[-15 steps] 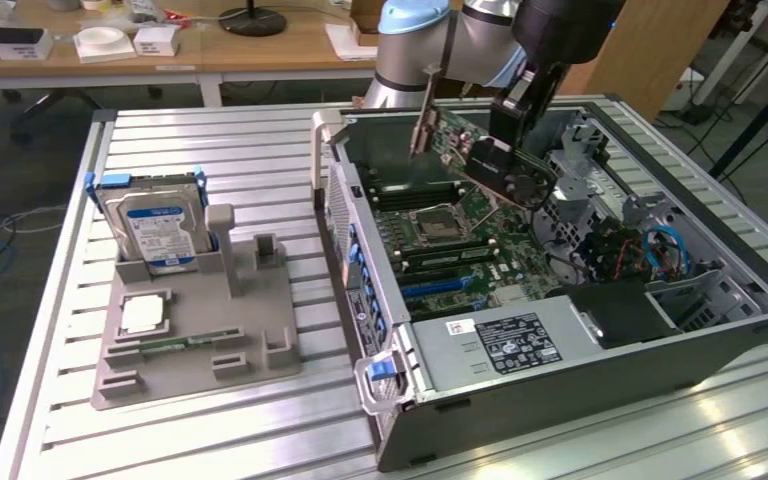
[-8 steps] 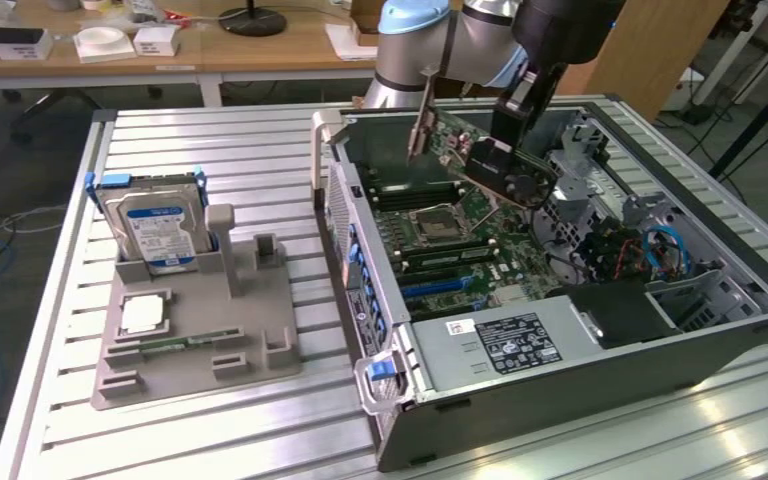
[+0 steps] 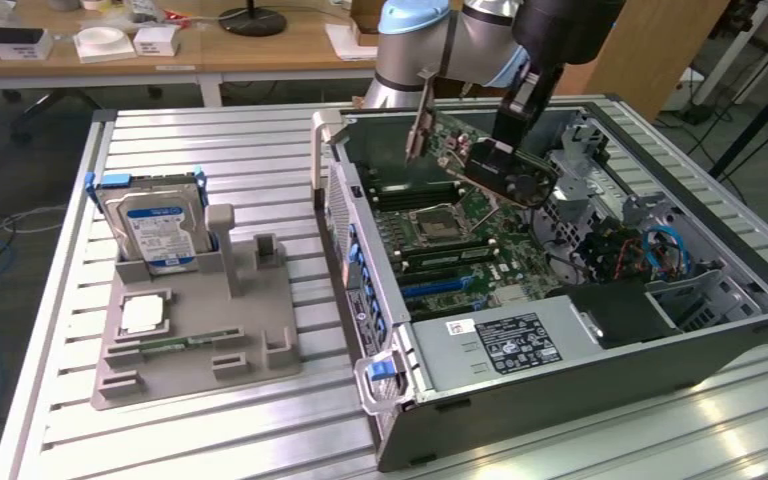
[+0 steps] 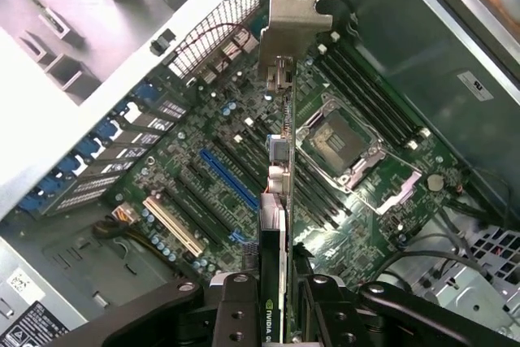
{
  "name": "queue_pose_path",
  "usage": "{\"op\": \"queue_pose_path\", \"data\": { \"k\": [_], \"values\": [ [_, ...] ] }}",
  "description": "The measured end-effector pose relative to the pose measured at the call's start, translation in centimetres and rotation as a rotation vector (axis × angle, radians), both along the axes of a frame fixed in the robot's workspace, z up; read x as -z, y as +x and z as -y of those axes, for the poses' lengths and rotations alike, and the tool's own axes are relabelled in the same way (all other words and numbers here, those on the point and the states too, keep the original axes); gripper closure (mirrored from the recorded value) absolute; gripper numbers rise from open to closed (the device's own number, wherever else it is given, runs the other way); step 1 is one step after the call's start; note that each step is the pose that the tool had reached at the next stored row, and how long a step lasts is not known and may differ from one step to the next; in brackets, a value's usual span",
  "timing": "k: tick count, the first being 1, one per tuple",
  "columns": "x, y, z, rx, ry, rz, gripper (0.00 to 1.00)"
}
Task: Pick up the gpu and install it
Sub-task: 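Insert the gpu into the slot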
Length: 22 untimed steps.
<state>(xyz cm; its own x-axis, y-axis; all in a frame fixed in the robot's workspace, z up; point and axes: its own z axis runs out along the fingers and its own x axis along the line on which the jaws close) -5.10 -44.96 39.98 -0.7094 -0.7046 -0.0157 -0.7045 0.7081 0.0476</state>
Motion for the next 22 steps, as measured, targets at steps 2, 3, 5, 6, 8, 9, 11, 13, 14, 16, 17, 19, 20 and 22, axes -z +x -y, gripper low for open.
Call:
{"op": "queue_pose_path", "data": {
  "k": [2, 3, 5, 6, 8, 9, 11, 13, 14, 16, 17, 19, 20, 22],
  "values": [
    [0.01, 0.0, 0.0, -0.015, 0.0, 0.0, 0.74],
    [0.01, 0.0, 0.0, -0.023, 0.0, 0.0, 0.74],
    [0.02, 0.01, 0.0, -0.038, 0.0, 0.0, 0.74],
    [0.02, 0.01, 0.0, -0.045, 0.0, 0.0, 0.74],
    [0.03, 0.01, 0.0, -0.06, 0.0, 0.0, 0.74],
    [0.04, 0.02, 0.0, -0.066, 0.0, 0.0, 0.74],
    [0.05, 0.03, 0.0, -0.087, 0.0, 0.0, 0.74],
    [0.06, 0.04, 0.0, -0.107, 0.0, 0.0, 0.74],
    [0.06, 0.05, 0.0, -0.114, 0.0, 0.0, 0.74],
    [0.07, 0.05, 0.0, -0.128, 0.0, 0.0, 0.74],
    [0.07, 0.06, 0.0, -0.134, 0.0, 0.0, 0.74],
    [0.08, 0.06, 0.0, -0.148, 0.0, 0.0, 0.74],
    [0.08, 0.07, 0.0, -0.155, 0.0, 0.0, 0.74],
    [0.09, 0.08, 0.0, -0.168, 0.0, 0.0, 0.74]
  ]
}}
